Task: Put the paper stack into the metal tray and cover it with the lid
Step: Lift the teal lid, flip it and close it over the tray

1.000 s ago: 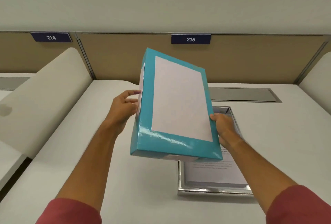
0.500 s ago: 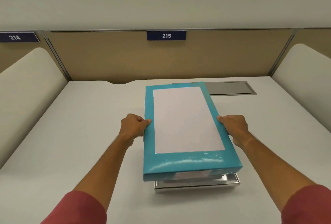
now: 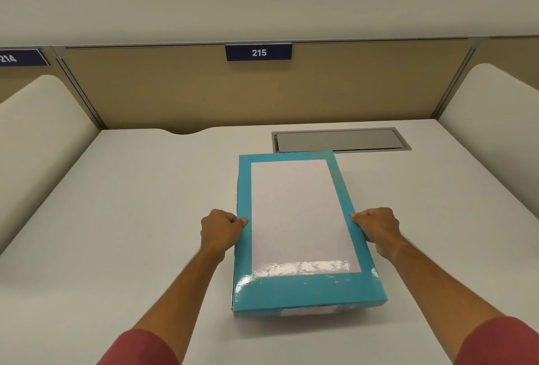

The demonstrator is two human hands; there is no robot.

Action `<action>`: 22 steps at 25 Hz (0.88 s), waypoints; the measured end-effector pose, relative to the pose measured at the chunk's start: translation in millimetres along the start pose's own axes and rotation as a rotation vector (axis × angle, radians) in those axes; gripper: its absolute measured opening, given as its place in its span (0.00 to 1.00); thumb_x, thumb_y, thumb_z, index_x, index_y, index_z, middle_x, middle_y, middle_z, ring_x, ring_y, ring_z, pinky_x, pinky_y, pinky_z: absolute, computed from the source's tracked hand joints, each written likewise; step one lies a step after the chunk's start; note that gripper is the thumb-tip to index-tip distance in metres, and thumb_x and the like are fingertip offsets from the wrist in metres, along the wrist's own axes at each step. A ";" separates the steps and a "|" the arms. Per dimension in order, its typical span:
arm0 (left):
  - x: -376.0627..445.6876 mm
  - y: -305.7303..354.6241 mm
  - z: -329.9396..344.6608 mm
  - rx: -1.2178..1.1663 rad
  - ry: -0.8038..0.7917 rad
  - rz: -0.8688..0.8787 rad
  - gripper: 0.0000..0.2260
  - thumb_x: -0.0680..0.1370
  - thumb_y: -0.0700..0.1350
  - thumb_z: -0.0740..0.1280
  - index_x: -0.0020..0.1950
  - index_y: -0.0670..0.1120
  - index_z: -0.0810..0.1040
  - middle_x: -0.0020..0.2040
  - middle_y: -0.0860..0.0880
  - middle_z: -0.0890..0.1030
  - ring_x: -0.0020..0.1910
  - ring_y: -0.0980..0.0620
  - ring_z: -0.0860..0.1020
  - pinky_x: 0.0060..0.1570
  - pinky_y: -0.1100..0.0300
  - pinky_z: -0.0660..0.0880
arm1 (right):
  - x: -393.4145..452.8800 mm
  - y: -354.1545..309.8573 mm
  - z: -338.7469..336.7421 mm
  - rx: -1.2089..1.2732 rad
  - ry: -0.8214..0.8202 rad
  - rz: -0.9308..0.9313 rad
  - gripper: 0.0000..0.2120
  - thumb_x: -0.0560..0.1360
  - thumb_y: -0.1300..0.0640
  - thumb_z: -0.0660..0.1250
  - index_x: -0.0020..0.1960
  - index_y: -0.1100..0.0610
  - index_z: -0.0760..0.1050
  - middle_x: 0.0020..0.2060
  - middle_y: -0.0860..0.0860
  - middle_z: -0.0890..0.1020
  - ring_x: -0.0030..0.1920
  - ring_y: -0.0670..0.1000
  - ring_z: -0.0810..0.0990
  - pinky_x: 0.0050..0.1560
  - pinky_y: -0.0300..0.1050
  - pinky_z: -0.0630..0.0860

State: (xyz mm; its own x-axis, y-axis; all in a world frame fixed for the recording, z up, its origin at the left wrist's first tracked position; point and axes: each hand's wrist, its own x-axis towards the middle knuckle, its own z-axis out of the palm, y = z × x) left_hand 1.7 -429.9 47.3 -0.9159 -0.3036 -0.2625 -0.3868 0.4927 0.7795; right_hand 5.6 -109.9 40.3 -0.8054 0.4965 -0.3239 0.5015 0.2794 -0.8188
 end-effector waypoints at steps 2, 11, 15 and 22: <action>2.9 -0.9 -0.7 0.006 0.021 -0.013 0.17 0.73 0.48 0.72 0.31 0.36 0.78 0.32 0.42 0.78 0.29 0.47 0.72 0.33 0.54 0.74 | 2.4 -3.7 0.4 -0.024 -0.033 0.006 0.10 0.71 0.56 0.74 0.36 0.63 0.80 0.39 0.57 0.84 0.35 0.53 0.82 0.37 0.47 0.83; 16.6 -4.2 5.8 0.018 0.027 -0.059 0.14 0.73 0.49 0.72 0.37 0.38 0.82 0.41 0.39 0.84 0.39 0.40 0.82 0.45 0.46 0.82 | 6.9 -12.8 9.3 -0.208 -0.081 -0.069 0.07 0.72 0.56 0.71 0.45 0.61 0.81 0.47 0.58 0.84 0.43 0.59 0.84 0.42 0.56 0.84; 27.3 -4.0 6.9 0.071 0.008 -0.067 0.10 0.73 0.49 0.72 0.45 0.41 0.82 0.49 0.41 0.84 0.40 0.41 0.82 0.46 0.47 0.82 | 7.5 -13.8 14.4 -0.270 -0.062 -0.100 0.15 0.73 0.54 0.72 0.58 0.58 0.80 0.53 0.58 0.84 0.46 0.60 0.83 0.44 0.58 0.84; 39.0 -9.3 15.2 0.241 -0.092 -0.002 0.22 0.77 0.46 0.67 0.71 0.51 0.69 0.64 0.43 0.76 0.49 0.41 0.80 0.50 0.45 0.81 | 19.1 -19.3 22.4 -0.569 -0.181 -0.185 0.24 0.76 0.54 0.66 0.71 0.48 0.69 0.61 0.56 0.79 0.48 0.59 0.80 0.46 0.55 0.83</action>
State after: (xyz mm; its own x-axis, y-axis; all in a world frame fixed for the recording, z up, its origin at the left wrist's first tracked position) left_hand -32.0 -434.0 21.2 -0.9167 -0.2345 -0.3235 -0.3929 0.6755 0.6239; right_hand -26.6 -124.2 39.2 -0.9106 0.2650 -0.3172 0.3986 0.7661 -0.5043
